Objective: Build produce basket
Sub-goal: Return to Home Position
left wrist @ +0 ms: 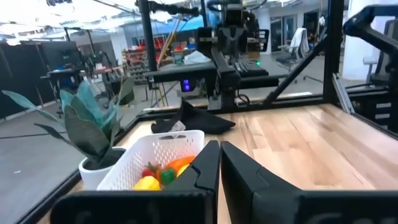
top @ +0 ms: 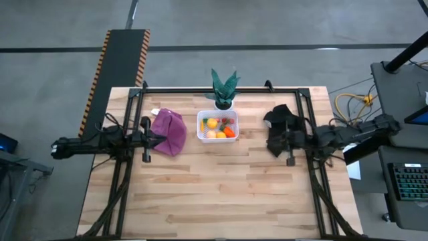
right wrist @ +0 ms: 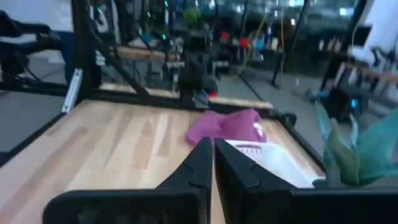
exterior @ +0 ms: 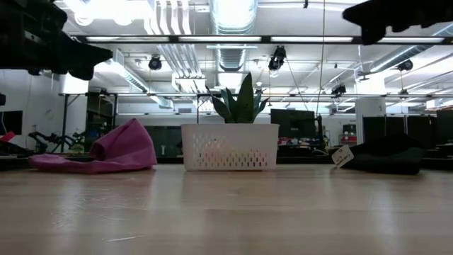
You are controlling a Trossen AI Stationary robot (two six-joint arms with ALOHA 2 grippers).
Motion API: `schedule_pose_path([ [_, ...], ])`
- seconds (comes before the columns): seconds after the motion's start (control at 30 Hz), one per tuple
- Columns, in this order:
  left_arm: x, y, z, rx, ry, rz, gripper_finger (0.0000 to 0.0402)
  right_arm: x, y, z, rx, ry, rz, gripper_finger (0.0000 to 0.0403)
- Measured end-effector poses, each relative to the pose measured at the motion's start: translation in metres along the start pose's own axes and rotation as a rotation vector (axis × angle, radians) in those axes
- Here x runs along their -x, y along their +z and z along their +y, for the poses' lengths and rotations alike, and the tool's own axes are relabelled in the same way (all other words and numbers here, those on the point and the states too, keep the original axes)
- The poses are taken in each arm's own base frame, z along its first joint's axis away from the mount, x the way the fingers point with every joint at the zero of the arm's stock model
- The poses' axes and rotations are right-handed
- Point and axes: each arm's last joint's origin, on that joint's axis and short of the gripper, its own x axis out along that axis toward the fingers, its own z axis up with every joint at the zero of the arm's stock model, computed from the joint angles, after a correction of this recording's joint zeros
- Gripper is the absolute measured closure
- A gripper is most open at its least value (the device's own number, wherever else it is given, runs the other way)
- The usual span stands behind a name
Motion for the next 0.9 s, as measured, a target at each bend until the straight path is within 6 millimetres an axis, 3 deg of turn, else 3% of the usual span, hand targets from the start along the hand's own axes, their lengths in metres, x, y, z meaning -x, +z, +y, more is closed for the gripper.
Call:
schedule_pose_path([
  [0.2, 0.0, 0.001, 0.001, 0.001, 0.016, -0.005, 0.0402, 0.029, -0.023, -0.009, -0.033, -0.04, -0.297, 0.0394],
  [0.63, -0.002, -0.008, -0.001, 0.001, 0.014, 0.007, 0.0401, 0.036, -0.076, -0.017, -0.083, -0.156, -0.186, 0.0395],
  [0.9, -0.002, -0.008, -0.002, 0.001, -0.026, 0.004, 0.0402, 0.04, -0.07, -0.017, -0.093, -0.081, -0.222, 0.0395],
])
